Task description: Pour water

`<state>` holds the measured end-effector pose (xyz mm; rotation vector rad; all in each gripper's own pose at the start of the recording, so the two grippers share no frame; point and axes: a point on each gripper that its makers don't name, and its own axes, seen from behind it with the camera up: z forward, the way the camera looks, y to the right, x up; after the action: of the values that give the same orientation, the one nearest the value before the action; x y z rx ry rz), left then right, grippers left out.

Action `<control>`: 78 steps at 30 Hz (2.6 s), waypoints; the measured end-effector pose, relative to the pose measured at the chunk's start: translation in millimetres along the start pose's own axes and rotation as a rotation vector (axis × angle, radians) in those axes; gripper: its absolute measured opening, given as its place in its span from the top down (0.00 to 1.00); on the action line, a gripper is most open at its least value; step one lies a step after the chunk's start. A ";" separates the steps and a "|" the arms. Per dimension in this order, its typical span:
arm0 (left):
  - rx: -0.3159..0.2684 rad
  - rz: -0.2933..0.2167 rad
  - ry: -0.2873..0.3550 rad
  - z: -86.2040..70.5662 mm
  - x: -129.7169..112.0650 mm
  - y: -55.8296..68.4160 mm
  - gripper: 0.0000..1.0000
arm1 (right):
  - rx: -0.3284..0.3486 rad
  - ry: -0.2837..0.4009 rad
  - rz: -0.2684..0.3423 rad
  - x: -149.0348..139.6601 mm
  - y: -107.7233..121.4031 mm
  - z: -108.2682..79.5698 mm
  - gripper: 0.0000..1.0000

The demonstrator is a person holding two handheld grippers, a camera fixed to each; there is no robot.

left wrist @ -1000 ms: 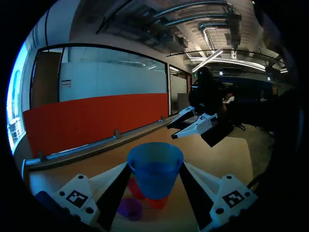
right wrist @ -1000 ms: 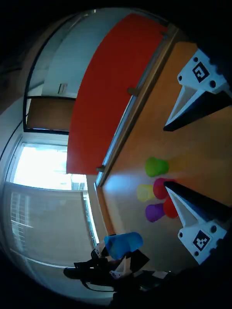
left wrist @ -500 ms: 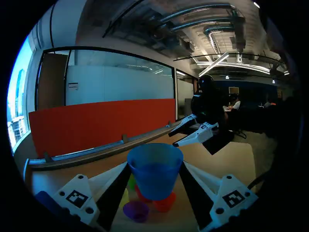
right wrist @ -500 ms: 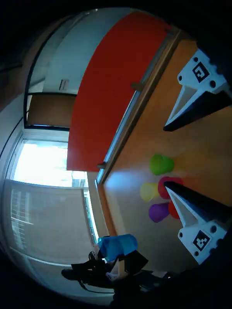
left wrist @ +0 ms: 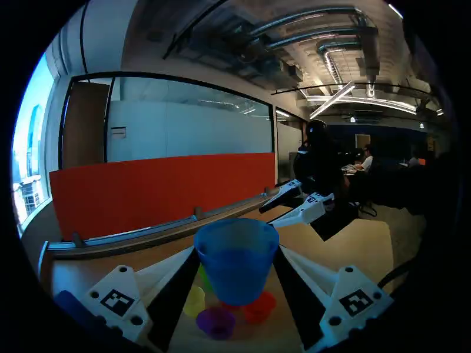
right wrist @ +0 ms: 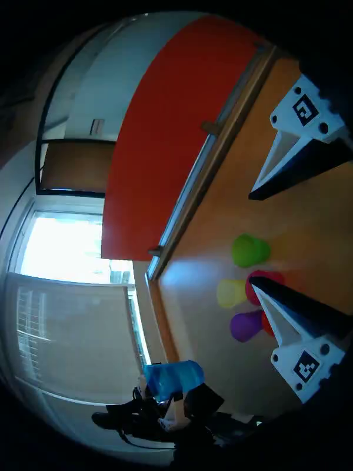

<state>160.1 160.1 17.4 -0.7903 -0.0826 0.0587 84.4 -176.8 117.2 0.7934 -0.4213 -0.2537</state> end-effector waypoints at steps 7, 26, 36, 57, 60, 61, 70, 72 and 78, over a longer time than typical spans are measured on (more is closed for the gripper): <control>0.010 0.003 -0.001 -2.6 1.5 -4.1 0.16 | 0.020 -0.014 -0.006 -1.5 -5.3 14.7 0.00; 0.038 0.001 -0.006 -10.5 -5.3 -17.5 0.16 | 0.073 -0.089 -0.031 -17.3 -15.3 74.5 0.00; 0.047 -0.010 -0.011 -13.9 -11.0 -25.1 0.16 | 0.102 -0.158 -0.063 -32.1 -21.6 104.9 0.00; 0.085 -0.010 -0.010 -19.8 -13.9 -52.3 0.16 | 0.132 -0.242 -0.087 -52.4 -26.7 146.0 0.00; 0.097 -0.006 -0.008 -21.5 -12.5 -58.9 0.16 | 0.133 -0.252 -0.088 -56.2 -26.4 149.9 0.00; 0.100 -0.005 -0.008 -22.2 -12.3 -60.9 0.16 | 0.132 -0.256 -0.090 -57.3 -26.0 151.2 0.00; 0.116 0.000 -0.001 -25.1 -9.8 -72.5 0.16 | 0.130 -0.275 -0.091 -63.1 -24.5 161.0 0.00; 0.118 0.001 0.000 -25.6 -9.6 -73.9 0.16 | 0.132 -0.279 -0.091 -64.0 -24.9 162.7 0.00; 0.123 -0.001 0.001 -26.6 -12.9 -77.0 0.16 | 0.136 -0.293 -0.096 -66.6 -24.9 167.5 0.00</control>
<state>151.4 86.2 52.8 -0.6677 -0.0778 0.0624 -52.7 -274.9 185.7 0.9146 -0.6829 -0.4371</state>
